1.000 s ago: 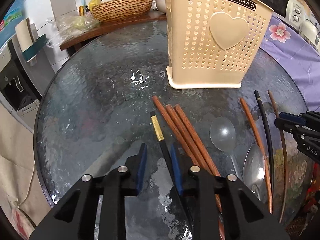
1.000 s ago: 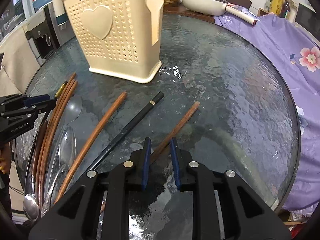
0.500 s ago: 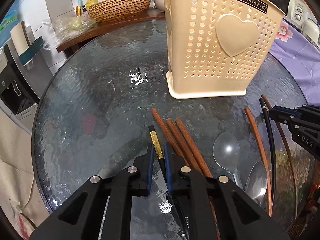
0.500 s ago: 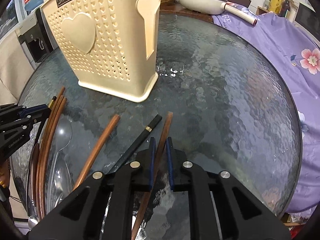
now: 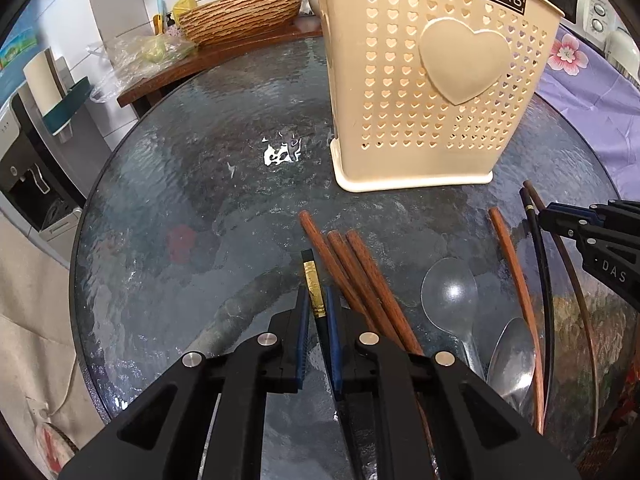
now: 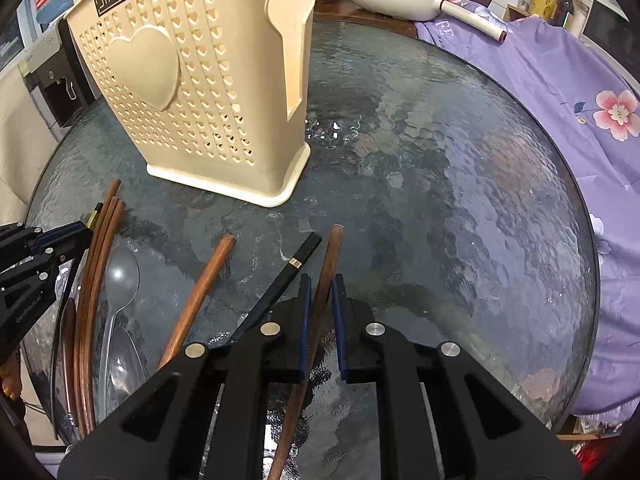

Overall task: Organize utensils
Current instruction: 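Close left tool on the gold-banded black chopstick while right tool grasps a brown wooden chopstick, then lift both chopsticks and carry them above the cream utensil holder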

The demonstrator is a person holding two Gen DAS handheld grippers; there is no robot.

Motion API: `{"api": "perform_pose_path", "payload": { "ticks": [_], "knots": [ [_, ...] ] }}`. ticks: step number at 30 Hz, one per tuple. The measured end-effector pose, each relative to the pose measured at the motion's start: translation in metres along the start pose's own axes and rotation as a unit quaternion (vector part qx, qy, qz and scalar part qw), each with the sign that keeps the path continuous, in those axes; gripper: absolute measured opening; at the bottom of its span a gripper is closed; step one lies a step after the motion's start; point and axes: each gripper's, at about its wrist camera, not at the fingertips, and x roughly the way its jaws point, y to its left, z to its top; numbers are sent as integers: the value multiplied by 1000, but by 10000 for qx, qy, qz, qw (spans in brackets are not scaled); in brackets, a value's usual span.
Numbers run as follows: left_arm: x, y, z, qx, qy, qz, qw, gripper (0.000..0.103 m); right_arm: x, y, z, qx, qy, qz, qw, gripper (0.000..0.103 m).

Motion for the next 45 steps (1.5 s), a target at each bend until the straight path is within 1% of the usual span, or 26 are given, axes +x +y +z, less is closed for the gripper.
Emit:
{"api": "perform_pose_path", "payload": {
  "ticks": [5,13,17,24,29,33,37,41,45],
  "knots": [
    [-1,-8,-2,13,-30,118,9999,7,-2,10,-5,-80,-60,-155,9998,9],
    [0,-10,-1,-54,-89,115,9999,7,-4,6,-7,125,-134,-60,9998,9],
    [0,-14,-1,-15,-132,195,9997,7,-2,0,-5,256,-189,33,9995,8],
    [-1,-1,3,-244,-164,19,9996,7,-3,-11,-4,525,-349,381,9973,8],
    [-10,6,7,-324,-304,-44,9990,7,-15,-14,-4,595,-624,535,9948,8],
    [-24,11,12,-402,-473,-138,9980,6,-36,-13,-4,548,-955,628,9919,8],
    [-41,15,17,-467,-679,-223,9963,6,-63,-16,0,592,-1322,906,9853,8],
    [-65,20,23,-546,-934,-388,9934,6,-92,-18,4,593,-1706,1095,9774,8],
    [-88,24,27,-584,-1212,-481,9897,6,-118,-16,4,520,-1974,1220,9713,8]
  ]
}}
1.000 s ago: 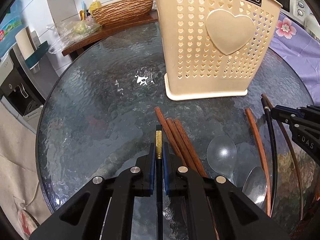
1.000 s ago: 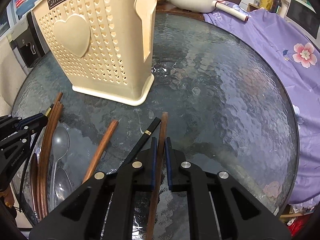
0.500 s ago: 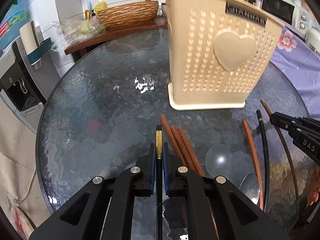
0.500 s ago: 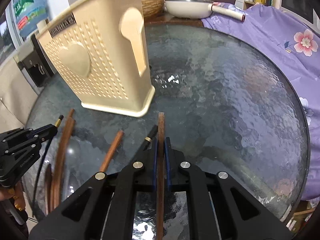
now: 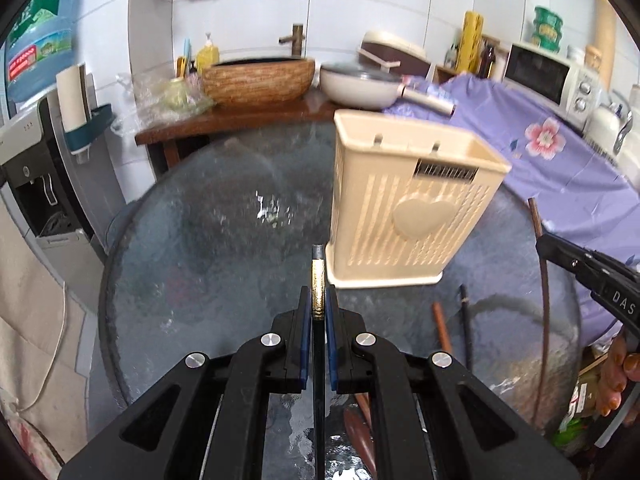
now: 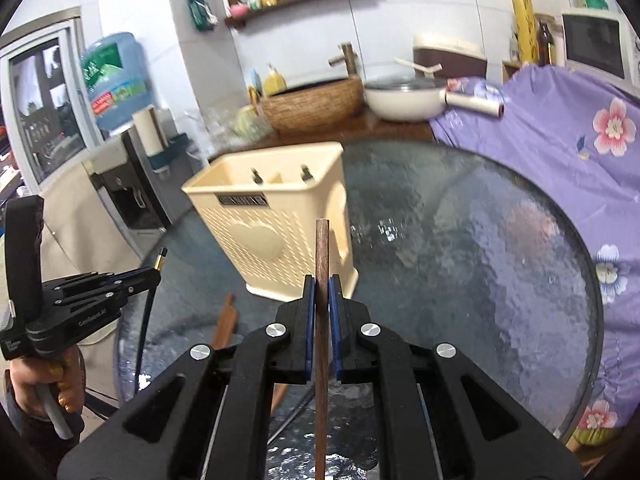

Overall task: Organize utensils
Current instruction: 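Lift both chopsticks and carry them above the cream utensil holder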

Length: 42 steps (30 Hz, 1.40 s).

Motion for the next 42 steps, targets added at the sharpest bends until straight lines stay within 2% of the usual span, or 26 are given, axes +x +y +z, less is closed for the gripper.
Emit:
{"api": "perform_pose_path", "payload": {
  "ticks": [4,10,22,33,42],
  "knots": [
    [-18,-1,6,-43,-179,-172,9997,6,-20,9,5,-79,-232,104,9996,8],
    [-35,-3,10,-57,-382,-212,9990,6,-42,15,11,-150,-425,231,9987,8],
    [-79,-2,10,33,-839,-339,9959,6,-67,16,10,-237,-386,560,9974,8],
    [-83,-1,14,39,-868,-365,9955,6,-80,24,14,-382,-416,678,9961,8],
    [-103,-9,37,197,-1143,-425,9923,6,-91,33,39,-517,-561,774,9941,8]
  ]
}}
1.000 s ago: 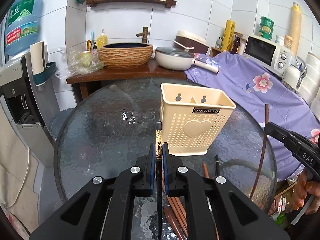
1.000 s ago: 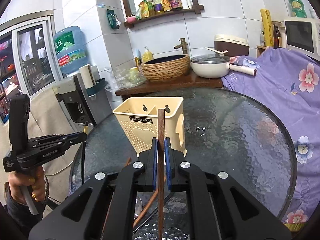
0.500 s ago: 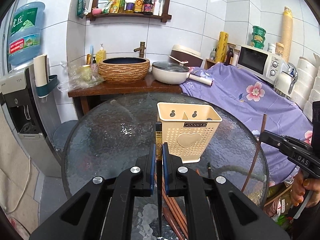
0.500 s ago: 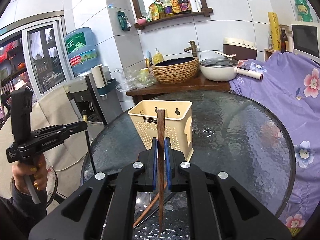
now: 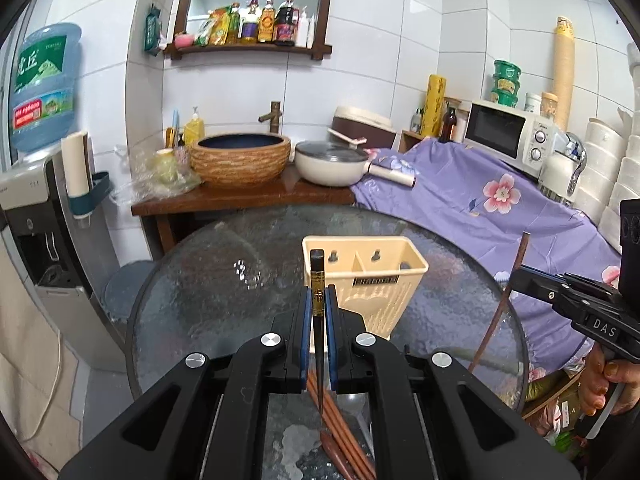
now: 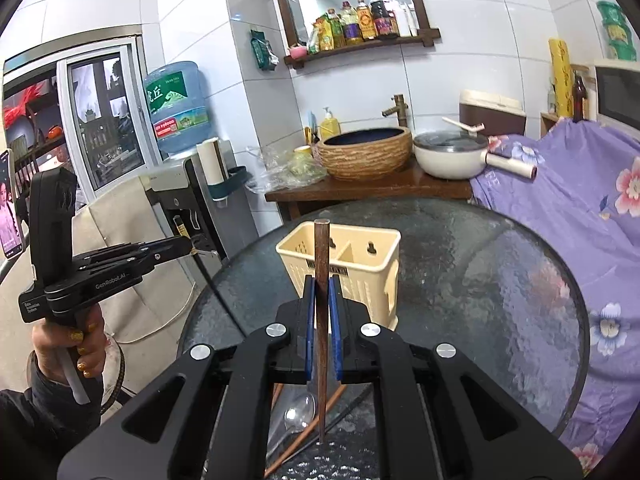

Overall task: Organize utensils
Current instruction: 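Lift both chopsticks and carry them above the cream utensil holder, then lower both chopsticks into the holder and open both tools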

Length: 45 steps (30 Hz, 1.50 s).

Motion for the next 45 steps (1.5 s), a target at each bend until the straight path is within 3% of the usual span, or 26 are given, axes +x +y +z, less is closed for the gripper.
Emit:
{"api": "perform_pose_path", "payload": {
  "ticks": [6,13,19,24,27,31,37,45],
  "knots": [
    [-8,-6,34,0,-222,-120,9997,6,-2,9,34,-87,-182,3,9998,8],
    [-17,-8,92,-215,-539,-367,9976,6,-6,16,99,-106,-557,-83,9984,8],
    [-13,-5,134,-460,-866,-138,9951,6,-3,19,144,-144,-1010,-339,9942,8],
    [9,2,155,-796,-932,-85,9924,6,10,18,159,-167,-1206,-594,9908,8],
    [27,3,152,-925,-870,-57,9919,6,25,18,152,-357,-1307,-877,9869,8],
    [60,2,130,-943,-627,70,9935,6,55,7,131,-282,-1078,-1024,9885,8],
    [95,2,93,-864,-220,163,9959,6,89,-14,94,-46,-686,-1052,9921,8],
    [118,2,69,-787,52,215,9967,6,104,-24,75,56,-488,-1067,9931,8]
  ]
}}
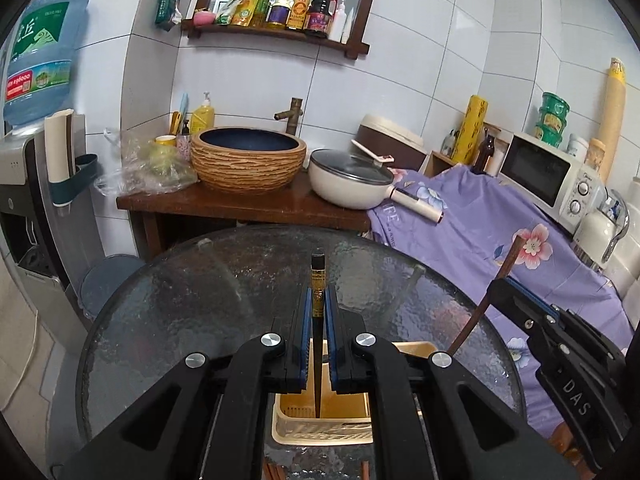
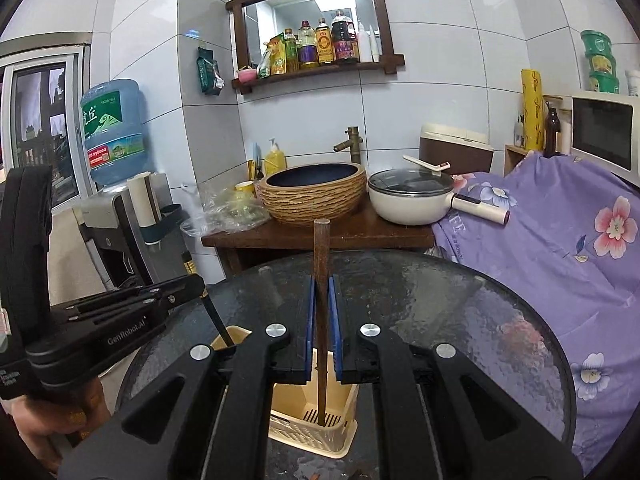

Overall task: Organize utensils
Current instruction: 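Lower both chopsticks into the holder and open both tools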

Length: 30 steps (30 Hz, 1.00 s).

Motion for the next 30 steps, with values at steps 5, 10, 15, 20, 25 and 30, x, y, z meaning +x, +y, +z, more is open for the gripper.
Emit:
{"api": "perform_pose_path", "payload": {
  "ticks": [5,10,15,20,25,30],
  "knots": [
    [9,0,-5,88,75,72,9999,6,6,-5,-7,75,87,-21,9999,8],
    [15,-1,-8,172,82,149,9997,7,7,-7,-7,74,69,-14,9999,8],
    [16,2,-7,102,152,88,9998,9,11,-8,-8,111,182,-42,9998,11],
    [3,4,-9,89,-7,48,9999,60,-3,-10,-16,138,-89,-115,9998,56],
    [-19,8,-20,98,-123,-58,9999,90,-21,-7,-31,58,-46,-163,9998,56],
    [-31,16,-45,176,53,-31,9998,96,-36,-5,-60,-17,221,-131,9997,56]
  ]
}}
